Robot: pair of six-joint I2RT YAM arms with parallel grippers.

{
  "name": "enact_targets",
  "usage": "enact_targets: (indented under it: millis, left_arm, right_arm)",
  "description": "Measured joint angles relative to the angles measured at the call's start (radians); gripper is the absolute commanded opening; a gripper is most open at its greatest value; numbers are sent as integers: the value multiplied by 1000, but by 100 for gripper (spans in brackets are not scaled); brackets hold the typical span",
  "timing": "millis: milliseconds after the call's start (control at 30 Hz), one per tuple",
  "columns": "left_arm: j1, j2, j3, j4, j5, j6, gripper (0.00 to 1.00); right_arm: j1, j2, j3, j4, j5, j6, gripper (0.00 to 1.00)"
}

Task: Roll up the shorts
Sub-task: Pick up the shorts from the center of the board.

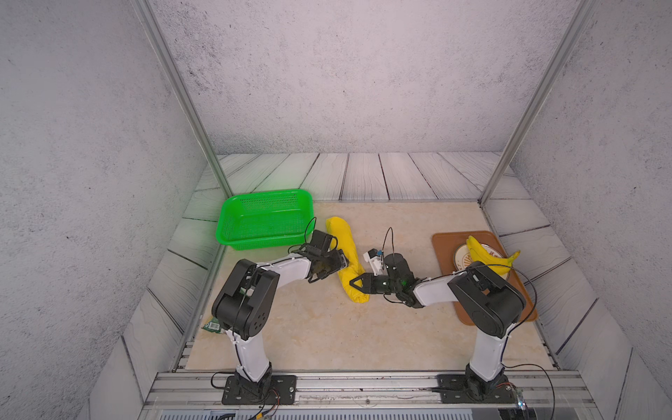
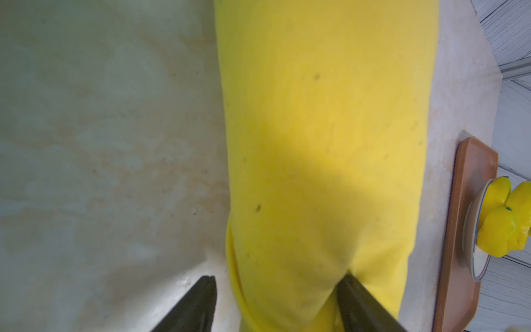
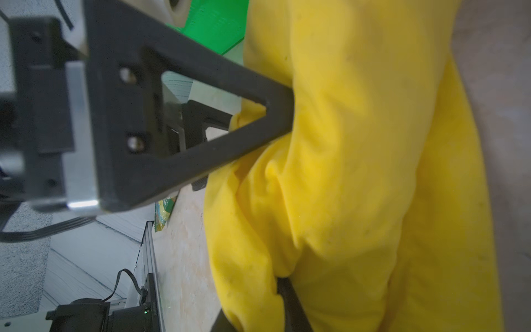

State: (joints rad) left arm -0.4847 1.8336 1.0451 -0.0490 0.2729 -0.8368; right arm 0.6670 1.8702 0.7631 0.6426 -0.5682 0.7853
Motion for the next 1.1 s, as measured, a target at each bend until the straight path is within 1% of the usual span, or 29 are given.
enact_targets:
  millis: [33, 67, 133, 233, 300, 367, 500, 567, 733, 900, 1100]
  left_arm:
    - [-2, 11, 0, 6, 1, -2, 50]
    - [-3, 18, 0, 14, 4, -6, 45]
    - [-5, 21, -2, 28, 5, -7, 38]
    - [-6, 19, -8, 40, 4, -7, 18]
    - [-6, 14, -15, 50, 6, -6, 7]
    - [-6, 6, -25, 61, 8, -1, 1]
    - [-6, -8, -63, 98, 18, -6, 0]
    - [-6, -22, -89, 114, 26, -9, 0]
    - [-6, -75, -169, 143, 53, -17, 0]
    - [-6, -137, -261, 170, 77, -21, 0]
    - [-6, -169, -324, 210, 92, -24, 0]
  right_arm:
    - [0, 0, 0, 1, -1, 0, 25]
    - [-1, 0, 0, 0, -2, 2, 29]
    - [0, -1, 0, -8, -6, -4, 38]
    - [0, -28, -1, -59, -9, -26, 51]
    - [0, -65, -7, -113, -10, -46, 56]
    - [0, -117, -16, -183, -9, -69, 59]
    - [-12, -227, -21, -330, -9, -105, 65]
    - [-25, -270, -19, -388, -10, -125, 66]
    - [-83, -285, 42, -525, -1, -167, 70]
    - [-129, -200, 134, -557, 0, -176, 72]
    - [-155, -12, 219, -501, -34, -137, 72]
